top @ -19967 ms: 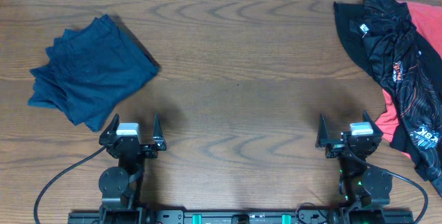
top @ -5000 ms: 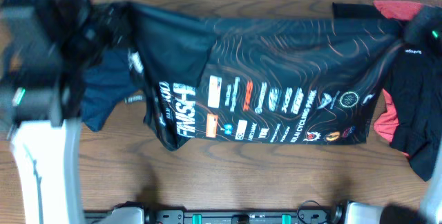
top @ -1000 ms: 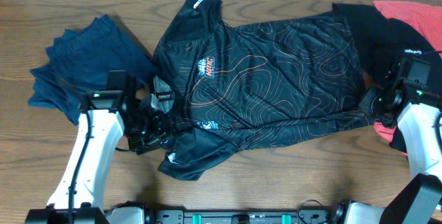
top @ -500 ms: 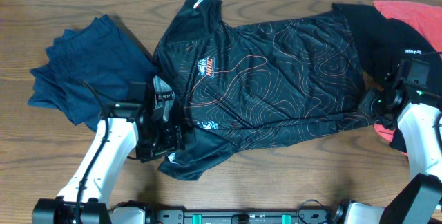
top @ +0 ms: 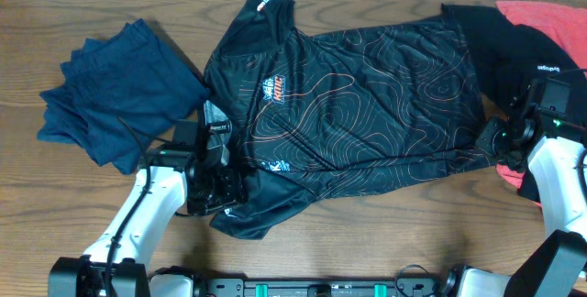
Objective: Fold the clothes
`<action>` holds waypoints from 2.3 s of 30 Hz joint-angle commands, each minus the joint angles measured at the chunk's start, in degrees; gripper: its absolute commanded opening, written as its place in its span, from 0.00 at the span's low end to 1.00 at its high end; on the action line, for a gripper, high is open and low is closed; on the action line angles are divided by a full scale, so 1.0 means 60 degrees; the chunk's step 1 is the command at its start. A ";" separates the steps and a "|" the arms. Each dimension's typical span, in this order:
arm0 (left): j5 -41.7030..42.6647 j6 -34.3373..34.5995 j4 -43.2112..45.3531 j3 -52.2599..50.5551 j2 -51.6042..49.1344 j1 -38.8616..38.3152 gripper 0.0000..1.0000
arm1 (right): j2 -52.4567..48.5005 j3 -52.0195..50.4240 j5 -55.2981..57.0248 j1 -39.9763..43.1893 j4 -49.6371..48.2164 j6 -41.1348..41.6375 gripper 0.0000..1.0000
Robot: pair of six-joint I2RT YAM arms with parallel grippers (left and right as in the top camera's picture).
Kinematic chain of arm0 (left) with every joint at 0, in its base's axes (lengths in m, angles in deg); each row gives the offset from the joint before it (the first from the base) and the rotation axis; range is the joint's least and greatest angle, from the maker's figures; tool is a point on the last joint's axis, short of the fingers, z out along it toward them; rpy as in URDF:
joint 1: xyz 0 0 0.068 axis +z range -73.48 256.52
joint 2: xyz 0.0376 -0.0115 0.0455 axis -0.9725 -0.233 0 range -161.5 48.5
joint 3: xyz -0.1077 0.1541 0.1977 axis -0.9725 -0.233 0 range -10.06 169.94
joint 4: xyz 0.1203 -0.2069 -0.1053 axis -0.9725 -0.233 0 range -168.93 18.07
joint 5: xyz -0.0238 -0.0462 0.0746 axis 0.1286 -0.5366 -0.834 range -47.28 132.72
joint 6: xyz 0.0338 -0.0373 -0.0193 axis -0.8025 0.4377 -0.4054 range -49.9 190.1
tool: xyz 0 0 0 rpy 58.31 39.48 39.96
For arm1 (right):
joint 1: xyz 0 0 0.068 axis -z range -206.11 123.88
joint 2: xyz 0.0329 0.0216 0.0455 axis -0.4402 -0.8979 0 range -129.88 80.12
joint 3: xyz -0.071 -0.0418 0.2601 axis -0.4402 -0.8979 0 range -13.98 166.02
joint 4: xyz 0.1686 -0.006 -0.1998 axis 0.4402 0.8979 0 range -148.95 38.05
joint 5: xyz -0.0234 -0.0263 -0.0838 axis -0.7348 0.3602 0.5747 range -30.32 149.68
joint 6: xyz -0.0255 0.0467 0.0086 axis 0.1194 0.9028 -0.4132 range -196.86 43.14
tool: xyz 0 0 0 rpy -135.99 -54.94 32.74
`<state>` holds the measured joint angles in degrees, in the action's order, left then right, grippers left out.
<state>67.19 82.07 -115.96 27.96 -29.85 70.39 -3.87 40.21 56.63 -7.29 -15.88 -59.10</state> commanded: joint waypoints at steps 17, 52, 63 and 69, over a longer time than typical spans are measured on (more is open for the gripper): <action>0.0168 -0.0149 -0.1311 0.1942 0.0033 -0.0696 0.06 | -0.0007 -0.0015 -0.0033 -0.0087 0.0011 -0.0368 0.01; 0.0193 0.0189 -0.0248 0.4787 -0.1836 0.1428 0.06 | -0.0138 -0.0015 -0.0029 -0.0087 -0.2193 -0.0397 0.01; -0.0270 0.0200 0.0612 0.4670 -0.2055 0.1428 0.06 | -0.1235 -0.0015 -0.0044 -0.0215 -0.3002 -0.0397 0.01; -0.0266 0.0200 0.1413 0.4171 -0.2055 0.1395 0.06 | -0.1494 -0.0015 -0.0040 -0.0215 -0.3585 -0.0397 0.01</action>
<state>66.62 83.42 -108.70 54.71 -41.78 78.94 -12.39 40.21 56.23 -8.14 -36.66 -60.98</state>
